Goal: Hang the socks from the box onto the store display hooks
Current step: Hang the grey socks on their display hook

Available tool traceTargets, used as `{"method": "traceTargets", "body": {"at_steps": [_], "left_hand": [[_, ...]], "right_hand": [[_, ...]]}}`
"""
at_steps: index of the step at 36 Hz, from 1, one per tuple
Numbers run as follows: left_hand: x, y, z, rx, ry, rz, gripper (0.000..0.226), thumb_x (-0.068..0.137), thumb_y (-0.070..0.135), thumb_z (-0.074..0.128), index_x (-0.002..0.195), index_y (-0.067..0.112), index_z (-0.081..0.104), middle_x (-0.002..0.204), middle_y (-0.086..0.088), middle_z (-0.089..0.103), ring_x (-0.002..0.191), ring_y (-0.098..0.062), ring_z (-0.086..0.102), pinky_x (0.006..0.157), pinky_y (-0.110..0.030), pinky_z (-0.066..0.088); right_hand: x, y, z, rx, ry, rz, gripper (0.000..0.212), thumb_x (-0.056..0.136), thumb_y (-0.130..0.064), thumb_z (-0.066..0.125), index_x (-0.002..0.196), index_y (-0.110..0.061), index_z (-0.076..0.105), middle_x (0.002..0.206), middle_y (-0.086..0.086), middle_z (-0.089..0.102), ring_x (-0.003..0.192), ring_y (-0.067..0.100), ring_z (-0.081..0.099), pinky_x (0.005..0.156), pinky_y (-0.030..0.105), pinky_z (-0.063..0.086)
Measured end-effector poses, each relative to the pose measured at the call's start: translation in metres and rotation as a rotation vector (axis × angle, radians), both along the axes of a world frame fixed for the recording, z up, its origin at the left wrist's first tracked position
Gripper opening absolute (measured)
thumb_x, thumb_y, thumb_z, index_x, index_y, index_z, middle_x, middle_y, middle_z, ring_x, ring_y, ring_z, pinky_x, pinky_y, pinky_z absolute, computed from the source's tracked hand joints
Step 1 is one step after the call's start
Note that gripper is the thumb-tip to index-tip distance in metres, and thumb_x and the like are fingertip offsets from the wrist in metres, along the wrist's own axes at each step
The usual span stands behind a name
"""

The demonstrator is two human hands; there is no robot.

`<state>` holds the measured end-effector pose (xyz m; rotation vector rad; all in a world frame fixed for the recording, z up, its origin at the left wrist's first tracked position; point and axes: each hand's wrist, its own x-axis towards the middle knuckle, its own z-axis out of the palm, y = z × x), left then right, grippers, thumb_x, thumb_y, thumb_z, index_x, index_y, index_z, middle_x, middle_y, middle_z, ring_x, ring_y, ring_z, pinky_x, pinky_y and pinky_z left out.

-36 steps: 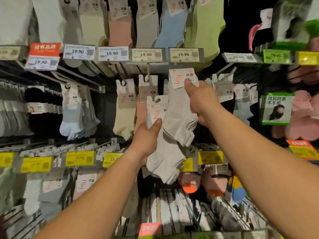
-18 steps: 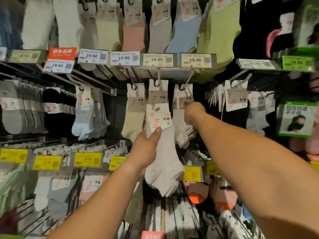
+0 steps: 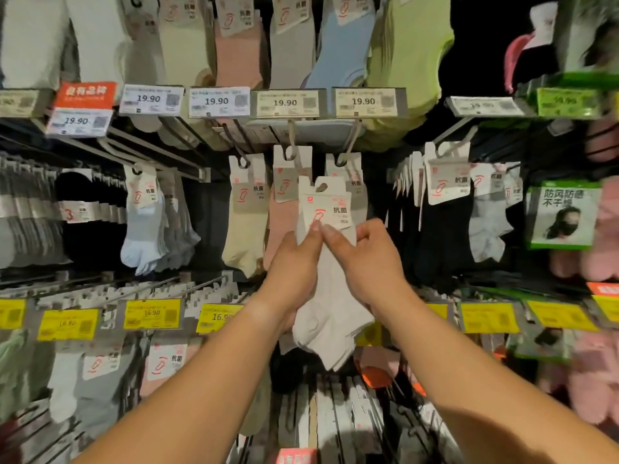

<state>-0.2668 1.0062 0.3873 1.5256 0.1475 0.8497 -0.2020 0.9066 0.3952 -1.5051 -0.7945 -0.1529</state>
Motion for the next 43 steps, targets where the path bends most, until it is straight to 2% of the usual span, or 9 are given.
{"method": "traceTargets", "body": {"at_steps": [4, 8, 10, 13, 17, 24, 31, 38, 43], "left_hand": [[0.006, 0.001, 0.006, -0.028, -0.007, -0.021, 0.036, 0.109, 0.047, 0.031, 0.099, 0.036, 0.064, 0.095, 0.017, 0.076, 0.096, -0.001, 0.071, 0.089, -0.022, 0.054], [0.006, 0.001, 0.007, -0.076, 0.002, 0.031, 0.031, 0.101, 0.050, 0.048, 0.113, 0.027, 0.066, 0.110, -0.001, 0.076, 0.106, -0.024, 0.071, 0.101, -0.048, 0.053], [0.007, 0.001, 0.005, -0.043, -0.013, 0.055, 0.028, 0.101, 0.042, 0.053, 0.122, 0.024, 0.061, 0.114, 0.000, 0.075, 0.106, -0.021, 0.071, 0.098, -0.048, 0.055], [0.010, -0.001, 0.004, -0.037, -0.053, 0.086, 0.015, 0.106, 0.028, 0.051, 0.118, 0.024, 0.058, 0.113, 0.001, 0.073, 0.101, -0.016, 0.071, 0.086, -0.034, 0.059], [0.007, 0.001, 0.008, 0.010, -0.053, 0.158, 0.021, 0.103, 0.036, 0.053, 0.123, 0.028, 0.056, 0.119, 0.004, 0.071, 0.109, -0.018, 0.068, 0.096, -0.042, 0.056], [-0.003, 0.014, 0.018, -0.061, -0.054, 0.157, 0.032, 0.107, 0.030, 0.049, 0.137, 0.021, 0.052, 0.123, 0.001, 0.069, 0.112, -0.021, 0.066, 0.102, -0.046, 0.052], [-0.003, 0.017, 0.022, -0.088, -0.053, 0.146, 0.029, 0.107, 0.031, 0.048, 0.134, 0.021, 0.053, 0.122, 0.000, 0.068, 0.110, -0.020, 0.066, 0.096, -0.041, 0.054], [-0.006, 0.021, 0.020, -0.131, -0.048, 0.160, 0.021, 0.107, 0.031, 0.049, 0.124, 0.023, 0.056, 0.117, -0.001, 0.071, 0.106, -0.022, 0.069, 0.092, -0.042, 0.056], [-0.008, 0.024, 0.019, -0.144, -0.052, 0.158, 0.018, 0.107, 0.031, 0.048, 0.122, 0.024, 0.055, 0.115, -0.001, 0.071, 0.105, -0.021, 0.069, 0.088, -0.041, 0.057]], "right_hand": [[0.009, -0.006, 0.002, 0.032, 0.019, -0.012, 0.036, 0.090, -0.031, 0.070, 0.073, -0.019, 0.042, 0.070, -0.004, 0.052, 0.064, 0.012, 0.048, 0.057, 0.026, 0.038], [0.013, -0.010, 0.003, 0.102, 0.133, 0.054, 0.034, 0.090, -0.029, 0.068, 0.073, -0.019, 0.040, 0.090, 0.023, 0.063, 0.075, 0.032, 0.059, 0.064, 0.048, 0.050], [0.011, -0.010, 0.006, 0.130, 0.212, 0.078, 0.026, 0.092, -0.027, 0.067, 0.081, -0.018, 0.045, 0.102, 0.027, 0.064, 0.085, 0.033, 0.066, 0.073, 0.055, 0.056], [0.008, -0.002, 0.007, 0.214, 0.278, 0.100, 0.023, 0.094, -0.024, 0.066, 0.099, -0.018, 0.044, 0.108, 0.014, 0.067, 0.097, 0.029, 0.068, 0.085, 0.053, 0.057], [0.006, 0.001, 0.013, 0.278, 0.276, 0.167, 0.025, 0.097, -0.017, 0.063, 0.117, -0.015, 0.048, 0.110, 0.003, 0.071, 0.095, 0.016, 0.070, 0.080, 0.033, 0.060], [0.026, -0.013, 0.056, 0.306, 0.138, 0.187, 0.014, 0.099, -0.013, 0.058, 0.109, -0.021, 0.056, 0.097, -0.003, 0.074, 0.079, 0.010, 0.073, 0.061, 0.027, 0.058], [0.032, -0.008, 0.075, 0.299, 0.037, 0.171, 0.021, 0.099, -0.012, 0.058, 0.119, -0.016, 0.053, 0.101, -0.005, 0.073, 0.082, 0.005, 0.071, 0.064, 0.020, 0.056], [0.049, -0.002, 0.081, 0.243, 0.011, 0.113, 0.017, 0.097, -0.015, 0.062, 0.112, -0.020, 0.056, 0.095, -0.005, 0.073, 0.088, 0.010, 0.071, 0.074, 0.026, 0.057], [0.072, 0.012, 0.075, 0.158, 0.025, 0.051, 0.020, 0.095, -0.018, 0.065, 0.113, -0.023, 0.058, 0.108, -0.001, 0.070, 0.098, 0.016, 0.068, 0.087, 0.034, 0.056]]}}
